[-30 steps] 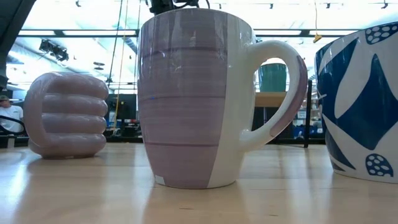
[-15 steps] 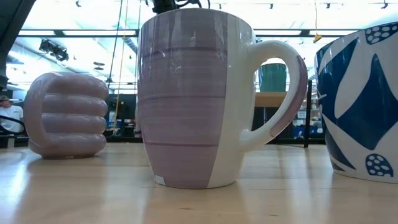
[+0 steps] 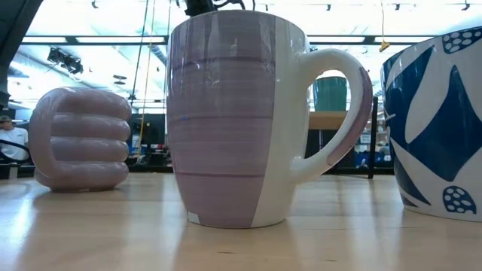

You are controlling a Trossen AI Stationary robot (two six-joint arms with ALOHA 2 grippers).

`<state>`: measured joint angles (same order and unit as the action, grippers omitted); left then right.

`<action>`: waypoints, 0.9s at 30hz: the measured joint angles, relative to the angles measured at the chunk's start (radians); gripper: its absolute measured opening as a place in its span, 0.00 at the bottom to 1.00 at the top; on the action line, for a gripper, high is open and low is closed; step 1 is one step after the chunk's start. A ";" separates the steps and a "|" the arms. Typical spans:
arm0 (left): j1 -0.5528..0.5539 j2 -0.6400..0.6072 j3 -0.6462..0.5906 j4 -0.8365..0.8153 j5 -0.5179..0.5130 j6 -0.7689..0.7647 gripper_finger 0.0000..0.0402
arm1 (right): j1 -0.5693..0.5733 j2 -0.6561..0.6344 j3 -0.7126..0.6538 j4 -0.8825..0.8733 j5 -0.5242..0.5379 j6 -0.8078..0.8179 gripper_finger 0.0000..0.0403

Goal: Place coffee mugs
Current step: Put the green and white mug on the shelf

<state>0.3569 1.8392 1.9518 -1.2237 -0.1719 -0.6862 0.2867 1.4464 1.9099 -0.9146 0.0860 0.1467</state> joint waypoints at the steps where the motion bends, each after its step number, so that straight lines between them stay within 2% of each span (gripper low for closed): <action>1: 0.000 -0.002 0.000 -0.004 0.000 0.013 0.44 | 0.000 0.000 0.000 0.000 0.000 0.003 0.25; 5: -0.001 -0.013 -0.001 -0.007 0.014 0.070 0.44 | 0.000 0.000 0.000 0.000 0.000 0.007 0.25; 9: -0.002 -0.036 0.000 -0.005 0.016 0.190 0.44 | 0.000 0.000 0.000 -0.001 0.000 0.003 0.25; 20: -0.068 -0.061 0.000 0.088 0.015 0.890 0.44 | -0.009 0.000 0.000 -0.025 0.000 -0.004 0.25; 24: -0.083 -0.061 0.000 0.154 -0.026 1.039 0.44 | -0.022 0.000 0.000 -0.025 0.001 0.018 0.25; 27: -0.069 -0.061 0.000 0.188 -0.021 1.076 0.44 | -0.030 0.000 0.000 -0.025 0.013 0.035 0.25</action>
<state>0.2875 1.7783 1.9514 -1.0358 -0.1927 0.3898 0.2571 1.4460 1.9099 -0.9394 0.0987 0.1820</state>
